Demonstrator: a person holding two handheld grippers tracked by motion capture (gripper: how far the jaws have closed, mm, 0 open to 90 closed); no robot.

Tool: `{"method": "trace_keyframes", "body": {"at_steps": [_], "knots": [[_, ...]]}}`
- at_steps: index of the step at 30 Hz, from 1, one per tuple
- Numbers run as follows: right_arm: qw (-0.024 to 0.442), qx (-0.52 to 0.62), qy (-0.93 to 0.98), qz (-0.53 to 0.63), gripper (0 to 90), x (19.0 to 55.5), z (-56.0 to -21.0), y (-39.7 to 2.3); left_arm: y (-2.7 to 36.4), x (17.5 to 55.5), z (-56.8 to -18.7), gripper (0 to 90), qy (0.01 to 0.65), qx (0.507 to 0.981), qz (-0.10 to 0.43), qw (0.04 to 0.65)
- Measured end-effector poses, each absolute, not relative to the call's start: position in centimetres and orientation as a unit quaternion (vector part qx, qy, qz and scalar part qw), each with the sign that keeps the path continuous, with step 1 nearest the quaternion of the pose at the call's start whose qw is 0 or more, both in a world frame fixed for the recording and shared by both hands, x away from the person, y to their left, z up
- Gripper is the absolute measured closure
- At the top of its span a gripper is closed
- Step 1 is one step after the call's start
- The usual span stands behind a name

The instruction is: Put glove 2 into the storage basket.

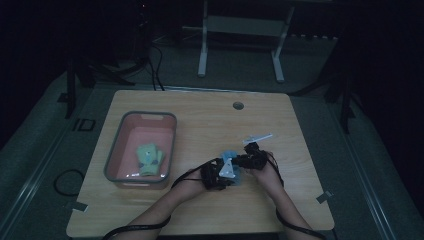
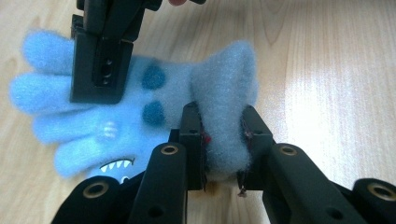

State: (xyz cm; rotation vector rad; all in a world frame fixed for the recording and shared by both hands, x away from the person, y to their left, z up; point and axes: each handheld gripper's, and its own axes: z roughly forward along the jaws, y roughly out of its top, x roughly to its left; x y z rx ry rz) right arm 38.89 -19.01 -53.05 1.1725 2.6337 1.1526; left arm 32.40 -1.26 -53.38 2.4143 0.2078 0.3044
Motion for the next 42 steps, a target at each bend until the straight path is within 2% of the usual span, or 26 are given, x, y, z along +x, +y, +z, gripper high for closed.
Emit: {"method": "trace_keyframes", "body": {"at_steps": [16,42], "knots": [[0.04,0.343,0.846,0.406,82.1,38.2,-48.6,-17.5,0.5,31.8,-49.2,76.1,0.067,0.93,0.151,0.328],[0.039,0.306,0.849,0.428,82.3,39.1,-44.9,-12.3,5.7,31.6,-45.4,76.0,0.098,0.923,0.173,0.331]]}}
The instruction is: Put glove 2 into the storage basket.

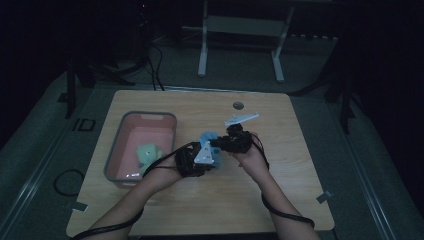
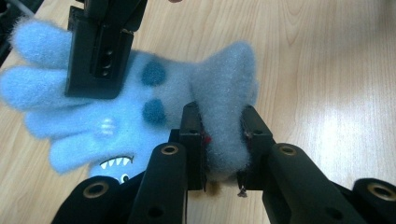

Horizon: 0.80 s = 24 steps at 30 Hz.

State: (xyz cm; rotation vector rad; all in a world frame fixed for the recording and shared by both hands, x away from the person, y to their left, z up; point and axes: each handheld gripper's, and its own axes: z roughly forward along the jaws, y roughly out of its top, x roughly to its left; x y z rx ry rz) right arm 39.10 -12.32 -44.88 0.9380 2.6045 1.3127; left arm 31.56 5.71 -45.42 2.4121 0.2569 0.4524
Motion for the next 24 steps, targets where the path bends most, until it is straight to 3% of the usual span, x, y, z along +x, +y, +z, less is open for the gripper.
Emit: {"method": "trace_keyframes", "body": {"at_steps": [24], "knots": [[0.034,0.262,0.86,0.436,82.4,39.4,-43.1,-5.5,11.2,30.6,-44.0,76.0,0.131,0.922,0.194,0.308]]}}
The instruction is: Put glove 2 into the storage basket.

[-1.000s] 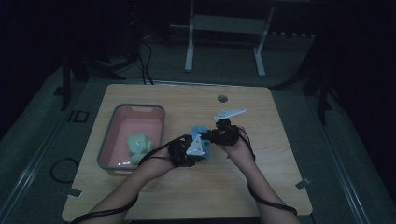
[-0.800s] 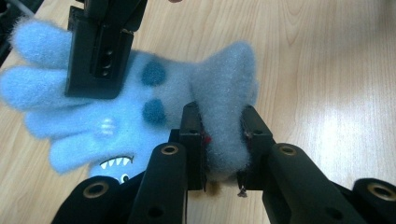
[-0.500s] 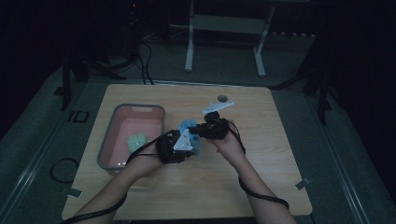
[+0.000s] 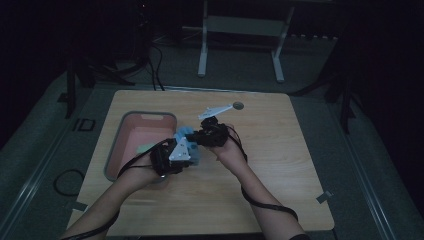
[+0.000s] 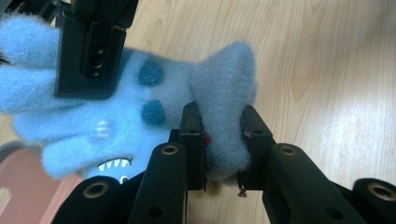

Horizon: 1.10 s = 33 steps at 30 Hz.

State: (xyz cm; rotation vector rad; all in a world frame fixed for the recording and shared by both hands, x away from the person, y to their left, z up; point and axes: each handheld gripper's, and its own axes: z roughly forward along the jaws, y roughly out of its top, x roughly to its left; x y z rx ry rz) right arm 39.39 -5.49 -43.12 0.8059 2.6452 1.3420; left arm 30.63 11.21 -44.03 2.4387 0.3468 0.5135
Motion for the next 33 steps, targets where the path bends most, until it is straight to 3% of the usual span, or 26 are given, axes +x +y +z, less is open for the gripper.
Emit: {"method": "trace_keyframes", "body": {"at_steps": [33], "knots": [[-0.007,0.211,0.878,0.429,82.3,39.4,-44.1,4.6,19.8,29.0,-45.1,76.0,0.188,0.92,0.195,0.282]]}}
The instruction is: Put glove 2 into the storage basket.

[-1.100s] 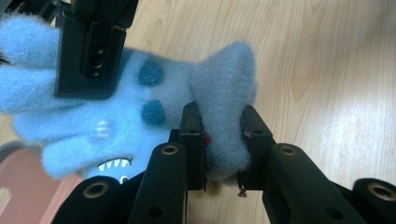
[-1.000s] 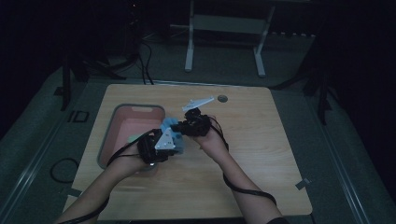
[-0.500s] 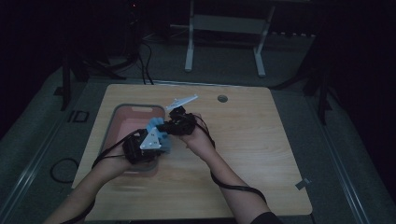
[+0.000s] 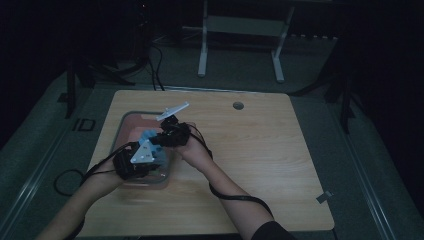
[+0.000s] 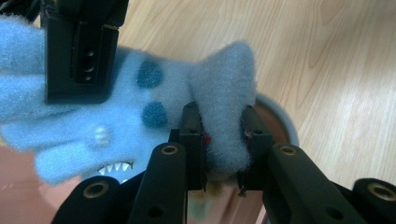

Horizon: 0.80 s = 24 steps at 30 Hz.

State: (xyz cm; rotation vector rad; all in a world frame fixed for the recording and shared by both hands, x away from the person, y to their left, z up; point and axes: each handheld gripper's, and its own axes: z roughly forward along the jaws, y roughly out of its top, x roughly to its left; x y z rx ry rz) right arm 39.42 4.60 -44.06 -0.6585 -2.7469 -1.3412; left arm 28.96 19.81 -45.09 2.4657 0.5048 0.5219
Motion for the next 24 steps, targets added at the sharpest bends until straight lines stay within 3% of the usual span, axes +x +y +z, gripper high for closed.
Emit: {"method": "trace_keyframes", "body": {"at_steps": [24], "knots": [[0.028,-0.247,-0.889,-0.386,80.5,41.7,-49.0,7.0,21.2,31.4,-49.2,75.6,0.214,0.933,0.156,0.242]]}}
